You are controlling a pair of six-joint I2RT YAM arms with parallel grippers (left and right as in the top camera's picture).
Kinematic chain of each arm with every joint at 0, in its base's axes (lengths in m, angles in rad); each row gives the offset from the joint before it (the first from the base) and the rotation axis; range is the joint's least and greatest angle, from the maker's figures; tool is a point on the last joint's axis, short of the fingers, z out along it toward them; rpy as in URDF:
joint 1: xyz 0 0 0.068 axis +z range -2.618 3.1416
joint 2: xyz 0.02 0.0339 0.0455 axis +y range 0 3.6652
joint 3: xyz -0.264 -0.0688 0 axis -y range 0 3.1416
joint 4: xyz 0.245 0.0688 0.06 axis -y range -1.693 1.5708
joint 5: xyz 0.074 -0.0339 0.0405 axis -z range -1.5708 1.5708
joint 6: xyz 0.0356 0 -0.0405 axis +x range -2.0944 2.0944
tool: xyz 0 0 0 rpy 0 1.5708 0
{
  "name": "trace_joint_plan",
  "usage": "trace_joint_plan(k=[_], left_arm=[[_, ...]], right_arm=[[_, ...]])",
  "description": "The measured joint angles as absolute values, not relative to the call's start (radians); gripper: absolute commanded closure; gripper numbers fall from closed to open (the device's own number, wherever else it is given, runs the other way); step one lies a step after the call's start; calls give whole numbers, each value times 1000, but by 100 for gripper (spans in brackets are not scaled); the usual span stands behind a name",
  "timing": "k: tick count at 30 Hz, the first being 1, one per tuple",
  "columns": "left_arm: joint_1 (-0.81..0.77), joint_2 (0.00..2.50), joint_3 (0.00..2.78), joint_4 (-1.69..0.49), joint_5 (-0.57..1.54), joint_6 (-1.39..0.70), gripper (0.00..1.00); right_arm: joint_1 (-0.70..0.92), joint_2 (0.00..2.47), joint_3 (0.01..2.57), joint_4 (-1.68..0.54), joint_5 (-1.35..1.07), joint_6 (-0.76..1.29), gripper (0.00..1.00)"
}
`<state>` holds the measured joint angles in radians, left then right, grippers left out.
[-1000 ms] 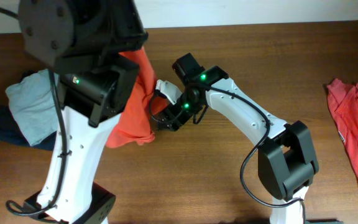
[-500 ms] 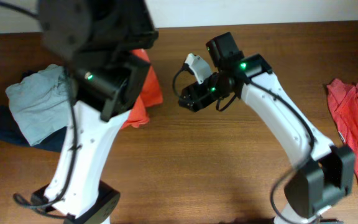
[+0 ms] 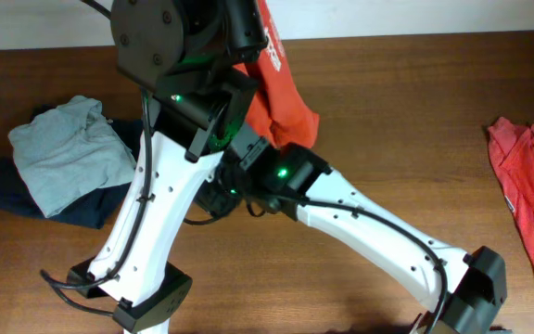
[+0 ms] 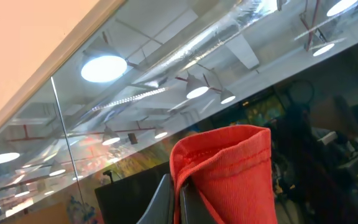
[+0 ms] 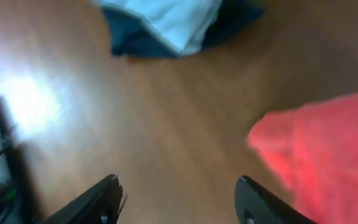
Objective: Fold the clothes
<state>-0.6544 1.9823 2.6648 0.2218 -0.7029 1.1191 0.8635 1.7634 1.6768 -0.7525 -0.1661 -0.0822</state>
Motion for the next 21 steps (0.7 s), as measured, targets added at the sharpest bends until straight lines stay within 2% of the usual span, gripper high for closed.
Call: trace_joint_plan(k=[5, 11, 15, 17, 21], left_arm=[[-702, 1981, 2727, 223, -702, 1171, 100], [-706, 1951, 2732, 222, -704, 1209, 100], [-707, 1930, 2733, 222, -709, 1219, 100], [-707, 1923, 2733, 221, -712, 1221, 100], [-707, 1922, 2734, 218, -714, 1224, 100]], right_arm=[[795, 1765, 1677, -696, -19, -58, 43], [656, 1765, 1677, -668, 12, -56, 43], [551, 1765, 1677, -633, -15, -81, 42], [515, 1765, 1677, -639, -62, -93, 36], [509, 1765, 1677, -677, -156, -109, 34]])
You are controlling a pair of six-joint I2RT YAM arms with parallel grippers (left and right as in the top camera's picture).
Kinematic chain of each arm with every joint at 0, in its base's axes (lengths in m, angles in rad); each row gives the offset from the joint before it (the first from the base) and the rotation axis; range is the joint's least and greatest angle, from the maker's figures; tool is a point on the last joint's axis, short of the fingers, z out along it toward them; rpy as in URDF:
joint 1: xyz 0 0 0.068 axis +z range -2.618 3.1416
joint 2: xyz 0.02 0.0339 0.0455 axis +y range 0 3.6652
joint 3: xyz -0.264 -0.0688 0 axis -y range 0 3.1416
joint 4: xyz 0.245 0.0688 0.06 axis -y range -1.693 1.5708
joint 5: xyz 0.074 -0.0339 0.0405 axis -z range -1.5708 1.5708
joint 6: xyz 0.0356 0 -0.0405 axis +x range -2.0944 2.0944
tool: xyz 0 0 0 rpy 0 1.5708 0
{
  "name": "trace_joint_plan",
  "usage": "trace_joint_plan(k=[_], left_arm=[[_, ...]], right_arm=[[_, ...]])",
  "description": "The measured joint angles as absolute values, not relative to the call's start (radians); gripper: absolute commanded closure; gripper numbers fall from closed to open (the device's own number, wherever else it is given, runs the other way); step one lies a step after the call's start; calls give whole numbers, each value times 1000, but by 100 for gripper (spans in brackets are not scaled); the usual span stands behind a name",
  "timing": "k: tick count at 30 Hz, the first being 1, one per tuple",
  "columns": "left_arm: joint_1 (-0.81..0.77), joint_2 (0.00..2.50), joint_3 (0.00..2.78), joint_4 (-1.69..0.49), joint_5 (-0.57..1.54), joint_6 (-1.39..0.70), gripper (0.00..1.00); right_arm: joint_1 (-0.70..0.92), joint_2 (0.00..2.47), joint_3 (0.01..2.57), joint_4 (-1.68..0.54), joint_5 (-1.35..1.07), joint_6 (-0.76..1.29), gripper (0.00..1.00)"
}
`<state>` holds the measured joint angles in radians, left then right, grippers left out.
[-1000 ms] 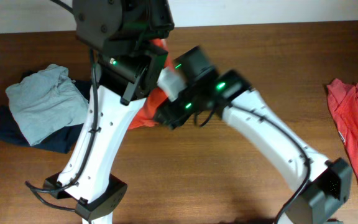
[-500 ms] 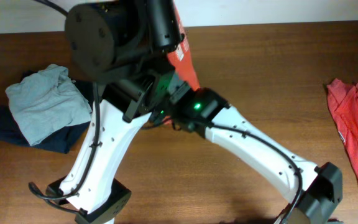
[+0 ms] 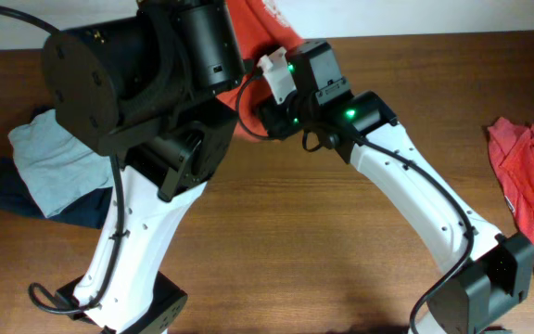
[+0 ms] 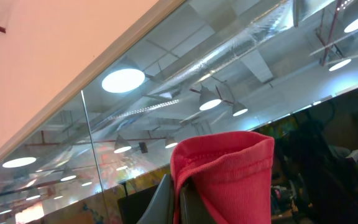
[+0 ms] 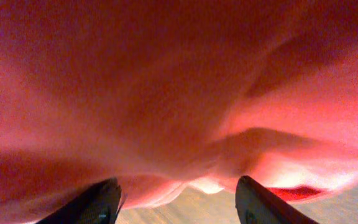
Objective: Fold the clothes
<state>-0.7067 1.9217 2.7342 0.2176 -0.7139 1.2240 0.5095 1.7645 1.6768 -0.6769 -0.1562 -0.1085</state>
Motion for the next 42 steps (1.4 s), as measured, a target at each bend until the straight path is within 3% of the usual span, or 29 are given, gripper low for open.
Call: trace_joint_plan(k=[10, 27, 36, 42], left_arm=[[-707, 1922, 2734, 217, -714, 1263, 100], [-707, 1922, 2734, 219, -714, 1351, 100], [-661, 1922, 2734, 242, -723, 1379, 100], [-661, 1922, 2734, 245, -731, 1381, 100]], right_arm=[[616, 1765, 1677, -767, -349, -110, 31], [722, 1636, 1677, -906, -420, -116, 31], [723, 1635, 1677, -894, -421, -126, 30], [723, 1636, 1677, -693, -404, -140, 31]])
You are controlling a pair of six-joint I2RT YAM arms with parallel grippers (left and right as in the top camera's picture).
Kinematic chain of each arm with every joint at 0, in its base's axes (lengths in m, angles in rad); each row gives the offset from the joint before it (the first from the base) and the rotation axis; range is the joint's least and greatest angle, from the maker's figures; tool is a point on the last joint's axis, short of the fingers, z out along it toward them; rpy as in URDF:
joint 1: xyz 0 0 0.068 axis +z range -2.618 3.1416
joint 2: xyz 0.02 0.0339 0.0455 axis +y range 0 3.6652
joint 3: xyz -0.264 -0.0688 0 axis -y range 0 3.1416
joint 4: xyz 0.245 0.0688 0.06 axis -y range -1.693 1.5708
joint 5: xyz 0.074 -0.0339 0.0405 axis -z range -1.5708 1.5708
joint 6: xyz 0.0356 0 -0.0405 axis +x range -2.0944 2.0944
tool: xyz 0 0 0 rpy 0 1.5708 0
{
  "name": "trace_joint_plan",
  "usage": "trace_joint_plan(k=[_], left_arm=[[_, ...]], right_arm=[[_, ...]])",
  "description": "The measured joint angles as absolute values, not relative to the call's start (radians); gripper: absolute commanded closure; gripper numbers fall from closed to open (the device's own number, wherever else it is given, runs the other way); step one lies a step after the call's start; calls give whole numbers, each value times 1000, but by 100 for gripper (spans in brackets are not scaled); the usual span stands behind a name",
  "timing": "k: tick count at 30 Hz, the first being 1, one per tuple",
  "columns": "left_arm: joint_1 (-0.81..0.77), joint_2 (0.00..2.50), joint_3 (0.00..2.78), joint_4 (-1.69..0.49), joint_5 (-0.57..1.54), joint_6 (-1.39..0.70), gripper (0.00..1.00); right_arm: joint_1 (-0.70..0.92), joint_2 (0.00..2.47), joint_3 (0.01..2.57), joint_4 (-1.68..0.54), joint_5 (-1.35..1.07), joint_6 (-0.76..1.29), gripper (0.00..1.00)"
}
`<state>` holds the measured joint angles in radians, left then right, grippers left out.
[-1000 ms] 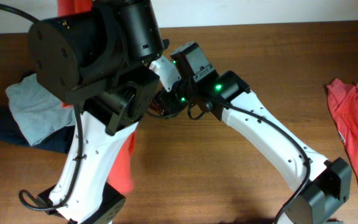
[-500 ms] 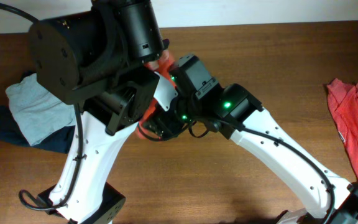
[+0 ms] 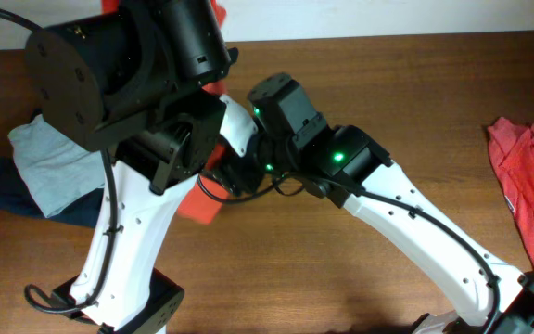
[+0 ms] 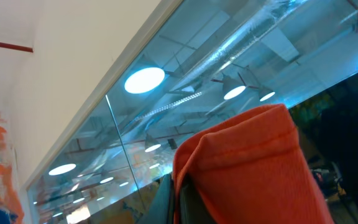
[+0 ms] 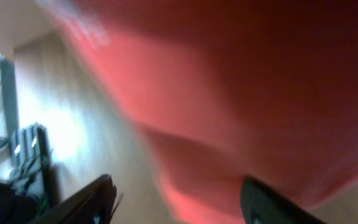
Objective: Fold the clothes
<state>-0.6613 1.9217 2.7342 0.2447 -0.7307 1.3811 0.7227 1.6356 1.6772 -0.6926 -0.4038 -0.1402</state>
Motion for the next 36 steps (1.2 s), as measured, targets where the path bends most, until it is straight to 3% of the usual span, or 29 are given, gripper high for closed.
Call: trace_joint_plan(k=[5, 12, 21, 29, 31, 36], left_arm=[[-702, 1921, 2734, 286, -733, 1388, 100], [-716, 1921, 2734, 289, -734, 1404, 100], [-716, 1921, 2734, 288, -737, 1419, 100], [-716, 1921, 2734, 288, -737, 1433, 100], [-716, 1921, 2734, 289, -737, 1433, 100], [-716, 1921, 2734, 289, -737, 1433, 100]], right_arm=[[723, 1710, 1679, -535, -346, -132, 31], [656, 1799, 1679, -538, -186, -81, 30], [508, 1696, 1679, -804, -284, -51, 27], [654, 1554, 1679, -891, -515, -56, 27], [708, 1562, 1679, -891, -519, -62, 9], [854, 1635, 1679, -869, -390, -76, 9]])
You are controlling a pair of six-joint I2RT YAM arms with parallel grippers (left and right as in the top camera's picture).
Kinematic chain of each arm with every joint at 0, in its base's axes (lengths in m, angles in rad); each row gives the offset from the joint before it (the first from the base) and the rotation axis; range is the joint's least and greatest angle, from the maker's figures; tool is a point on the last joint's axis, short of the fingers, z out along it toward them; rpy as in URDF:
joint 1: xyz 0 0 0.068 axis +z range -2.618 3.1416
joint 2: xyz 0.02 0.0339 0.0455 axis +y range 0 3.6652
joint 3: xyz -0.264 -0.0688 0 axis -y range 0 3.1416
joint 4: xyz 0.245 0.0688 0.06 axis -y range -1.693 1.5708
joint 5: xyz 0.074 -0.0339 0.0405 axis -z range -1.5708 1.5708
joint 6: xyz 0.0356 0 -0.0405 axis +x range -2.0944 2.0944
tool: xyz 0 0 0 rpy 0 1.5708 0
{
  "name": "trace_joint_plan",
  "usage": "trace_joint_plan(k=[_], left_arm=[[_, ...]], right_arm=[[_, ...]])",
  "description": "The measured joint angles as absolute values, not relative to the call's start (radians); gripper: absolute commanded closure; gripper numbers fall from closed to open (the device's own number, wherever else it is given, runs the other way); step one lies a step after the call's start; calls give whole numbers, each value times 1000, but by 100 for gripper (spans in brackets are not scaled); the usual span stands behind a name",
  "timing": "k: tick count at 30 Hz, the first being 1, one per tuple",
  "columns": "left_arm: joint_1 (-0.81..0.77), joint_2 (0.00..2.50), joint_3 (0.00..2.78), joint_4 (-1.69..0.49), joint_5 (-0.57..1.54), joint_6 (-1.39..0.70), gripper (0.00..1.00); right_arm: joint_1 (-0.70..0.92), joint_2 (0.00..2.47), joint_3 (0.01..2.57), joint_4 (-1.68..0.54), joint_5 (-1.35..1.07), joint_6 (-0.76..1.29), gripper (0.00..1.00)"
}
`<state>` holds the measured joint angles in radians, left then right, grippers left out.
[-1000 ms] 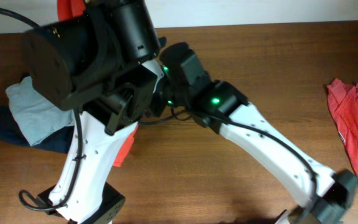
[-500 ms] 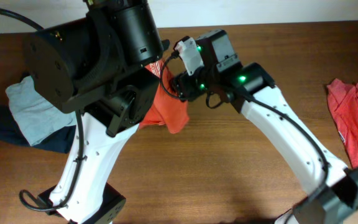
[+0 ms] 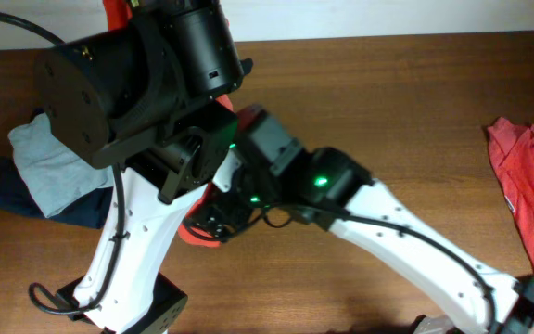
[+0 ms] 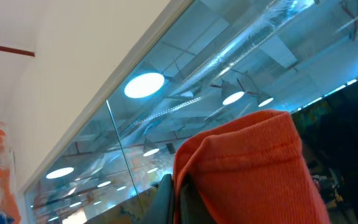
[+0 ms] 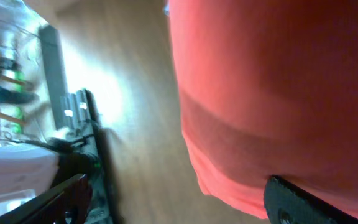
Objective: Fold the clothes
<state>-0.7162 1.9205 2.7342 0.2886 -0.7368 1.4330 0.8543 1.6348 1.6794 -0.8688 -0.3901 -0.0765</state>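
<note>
A red garment (image 4: 247, 168) hangs from my left gripper (image 4: 178, 190), which is shut on its ribbed hem and points up at the ceiling. In the overhead view the raised left arm hides most of the cloth; red garment shows at its lower end (image 3: 196, 234) near the table. My right gripper (image 5: 179, 205) is open, low over the wood, with the garment's lower edge (image 5: 229, 168) hanging between its fingers, close to the right finger (image 5: 309, 202). From above, the right gripper (image 3: 216, 223) sits under the left arm.
A folded grey piece on a navy one (image 3: 54, 153) lies at the left of the wooden table (image 3: 415, 102). Another red garment (image 3: 527, 176) lies at the right edge. The arm bases stand at the front edge.
My right gripper has moved nearer the front left and lower, still open; the garment's bottom edge now hangs at its right finger. The left gripper still holds the hem aloft.
First my left gripper held the red garment up at the back middle, with the right gripper open low over bare wood. Then the right gripper was at the back, close against the cloth. Later both were further left and forward, and now the right gripper is at the hanging lower edge.
</note>
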Motion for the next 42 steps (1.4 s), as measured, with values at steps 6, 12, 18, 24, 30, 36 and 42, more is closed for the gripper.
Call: trace_joint_plan(k=[6, 12, 18, 24, 30, 36, 42], left_arm=[[-716, 1920, 2734, 289, -737, 1433, 100], [-716, 1921, 2734, 289, -732, 1437, 100], [-716, 1921, 2734, 289, -729, 1437, 100], [-716, 1920, 2734, 289, -728, 1437, 100], [-716, 1920, 2734, 289, -728, 1437, 100], [-716, 1920, 2734, 289, -728, 1438, 100], [-716, 1920, 2734, 289, -728, 1440, 100]], right_arm=[[842, 1692, 1679, -807, -118, 1, 1], [727, 1693, 1679, -819, -180, -107, 1], [541, 1693, 1679, -822, -348, -208, 2], [414, 1705, 1679, -828, -505, -295, 1], [426, 1769, 1679, -890, -699, -387, 1], [442, 1780, 1679, -954, -853, -469, 3], [445, 1774, 1679, -1008, -897, -469, 14]])
